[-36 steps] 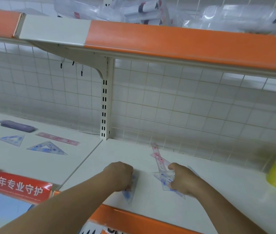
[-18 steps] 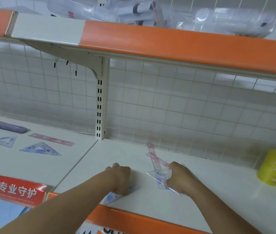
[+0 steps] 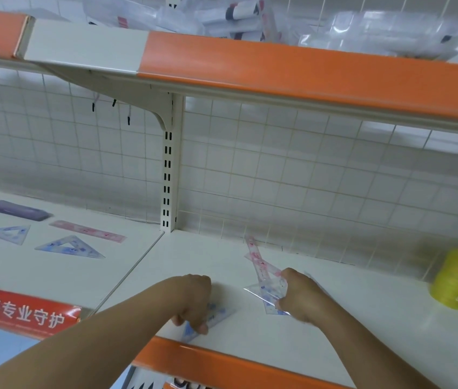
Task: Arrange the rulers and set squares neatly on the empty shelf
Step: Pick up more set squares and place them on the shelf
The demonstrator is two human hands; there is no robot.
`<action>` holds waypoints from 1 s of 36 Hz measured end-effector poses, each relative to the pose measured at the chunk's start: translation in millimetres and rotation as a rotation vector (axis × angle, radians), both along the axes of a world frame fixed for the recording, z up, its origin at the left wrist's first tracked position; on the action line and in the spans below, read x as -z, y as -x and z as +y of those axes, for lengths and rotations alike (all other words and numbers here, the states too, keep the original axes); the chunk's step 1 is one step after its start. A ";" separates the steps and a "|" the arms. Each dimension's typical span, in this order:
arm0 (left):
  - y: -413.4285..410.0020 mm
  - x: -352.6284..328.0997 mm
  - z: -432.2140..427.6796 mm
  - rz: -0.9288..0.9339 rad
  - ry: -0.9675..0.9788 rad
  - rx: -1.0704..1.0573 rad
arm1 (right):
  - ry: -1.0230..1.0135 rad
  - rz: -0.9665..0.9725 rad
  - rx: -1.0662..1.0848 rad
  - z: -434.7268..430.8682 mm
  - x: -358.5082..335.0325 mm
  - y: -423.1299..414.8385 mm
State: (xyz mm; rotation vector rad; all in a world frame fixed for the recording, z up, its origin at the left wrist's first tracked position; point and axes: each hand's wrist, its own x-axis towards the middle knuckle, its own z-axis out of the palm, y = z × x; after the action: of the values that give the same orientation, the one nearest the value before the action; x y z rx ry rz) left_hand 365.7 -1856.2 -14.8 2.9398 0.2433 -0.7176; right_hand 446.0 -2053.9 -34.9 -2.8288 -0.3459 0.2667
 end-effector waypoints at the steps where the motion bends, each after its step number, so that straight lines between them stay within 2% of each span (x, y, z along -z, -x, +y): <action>1: -0.5 0.5 0.3 -0.010 -0.001 0.000 | -0.006 0.000 -0.002 -0.3 0.0 0.0; 9: -3.6 3.3 -3.2 -0.054 0.013 0.073 | -0.028 -0.002 -0.006 -2.0 -1.5 1.5; 15: -3.7 0.6 -7.3 -0.092 -0.063 0.163 | -0.027 0.006 0.000 -1.8 -0.6 1.1; 19: -5.3 6.2 -4.7 -0.171 -0.004 0.121 | -0.033 0.014 -0.006 -1.2 0.6 0.3; 25: -6.1 9.5 -7.0 -0.139 0.035 0.122 | -0.013 -0.006 -0.020 0.0 2.2 0.8; 28: -7.4 13.4 -3.8 -0.200 0.115 0.034 | -0.007 -0.011 -0.021 0.3 3.3 0.7; 32: -3.1 11.4 -11.1 -0.170 0.237 0.010 | 0.006 -0.008 -0.019 1.1 3.7 0.1; 36: -1.2 18.9 -22.1 -0.146 0.103 0.065 | 0.006 0.002 -0.012 1.1 3.6 0.2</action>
State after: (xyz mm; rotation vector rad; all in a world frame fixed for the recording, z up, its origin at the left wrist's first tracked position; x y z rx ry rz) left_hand 366.8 -1878.3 -33.8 2.8953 0.0957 -0.5036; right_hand 445.8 -2052.9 -38.5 -2.8326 -0.3618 0.2739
